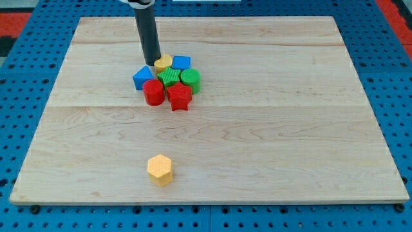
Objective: Keep yellow hexagon top left to blue triangle
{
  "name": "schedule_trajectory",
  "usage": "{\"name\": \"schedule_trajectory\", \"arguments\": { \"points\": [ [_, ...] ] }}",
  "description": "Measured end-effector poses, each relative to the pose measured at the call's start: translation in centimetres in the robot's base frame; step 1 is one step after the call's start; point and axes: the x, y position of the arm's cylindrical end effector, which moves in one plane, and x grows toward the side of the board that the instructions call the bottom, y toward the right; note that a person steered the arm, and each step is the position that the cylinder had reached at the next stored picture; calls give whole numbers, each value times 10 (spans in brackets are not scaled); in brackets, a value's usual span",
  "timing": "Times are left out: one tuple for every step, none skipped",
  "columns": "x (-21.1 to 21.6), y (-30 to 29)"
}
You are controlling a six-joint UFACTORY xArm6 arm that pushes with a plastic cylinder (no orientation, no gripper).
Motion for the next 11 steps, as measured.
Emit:
{"name": "schedule_trajectory", "arguments": {
  "points": [
    [0, 6],
    [0, 18],
    [-1, 29],
    [-18, 29],
    [-55, 43],
    [-51, 83],
    [-2, 155],
    [83, 199],
    [164, 207],
    [229, 206],
    [251, 165]
  ]
}}
